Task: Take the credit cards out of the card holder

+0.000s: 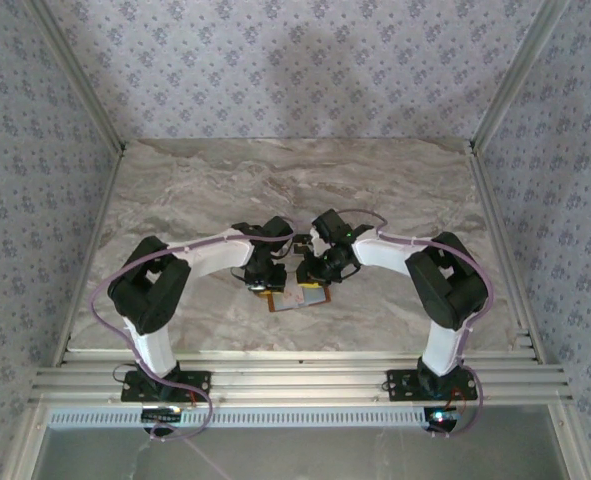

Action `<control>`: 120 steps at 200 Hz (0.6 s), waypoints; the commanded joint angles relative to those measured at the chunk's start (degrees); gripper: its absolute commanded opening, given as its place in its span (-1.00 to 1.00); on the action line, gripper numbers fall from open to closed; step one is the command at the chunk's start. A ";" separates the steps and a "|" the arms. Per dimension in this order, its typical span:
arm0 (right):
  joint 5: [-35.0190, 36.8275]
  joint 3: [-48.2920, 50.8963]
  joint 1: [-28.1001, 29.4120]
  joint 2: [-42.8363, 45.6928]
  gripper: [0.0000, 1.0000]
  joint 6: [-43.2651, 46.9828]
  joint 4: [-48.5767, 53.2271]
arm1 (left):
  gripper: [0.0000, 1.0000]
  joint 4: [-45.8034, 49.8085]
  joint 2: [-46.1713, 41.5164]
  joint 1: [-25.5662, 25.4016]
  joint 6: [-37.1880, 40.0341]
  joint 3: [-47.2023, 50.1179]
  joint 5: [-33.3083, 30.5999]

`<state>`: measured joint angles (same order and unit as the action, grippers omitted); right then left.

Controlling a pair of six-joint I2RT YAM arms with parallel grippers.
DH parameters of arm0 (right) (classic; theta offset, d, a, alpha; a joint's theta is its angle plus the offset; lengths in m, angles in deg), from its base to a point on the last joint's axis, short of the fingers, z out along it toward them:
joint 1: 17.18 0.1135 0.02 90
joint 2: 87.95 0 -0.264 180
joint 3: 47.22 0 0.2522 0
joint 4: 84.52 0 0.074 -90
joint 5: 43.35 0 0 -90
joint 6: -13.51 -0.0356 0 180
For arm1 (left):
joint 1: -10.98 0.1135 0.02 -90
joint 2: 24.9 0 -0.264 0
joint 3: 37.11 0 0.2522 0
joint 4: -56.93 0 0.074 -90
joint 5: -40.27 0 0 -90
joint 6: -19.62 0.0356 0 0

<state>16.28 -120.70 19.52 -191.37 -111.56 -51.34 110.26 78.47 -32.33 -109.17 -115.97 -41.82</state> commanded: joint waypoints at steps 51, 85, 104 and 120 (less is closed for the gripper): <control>-2.58 0.40 -0.18 -2.65 -0.52 1.23 -0.79 | -0.56 3.93 2.80 -0.54 1.30 -0.57 -1.73; -3.44 0.59 -0.02 -3.37 -0.53 1.41 -1.38 | -0.56 4.43 3.32 -0.50 1.52 -0.81 -2.36; -4.30 0.83 0.08 -3.50 -0.53 1.22 -2.08 | -0.57 4.55 3.49 -0.55 1.55 -0.70 -2.37; -4.99 0.98 0.11 -3.46 -0.54 1.11 -2.61 | -0.57 4.56 3.59 -0.48 1.52 -0.67 -2.37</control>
<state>13.73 -120.68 19.55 -193.95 -111.36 -53.46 111.68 79.43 -32.33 -108.49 -117.22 -41.93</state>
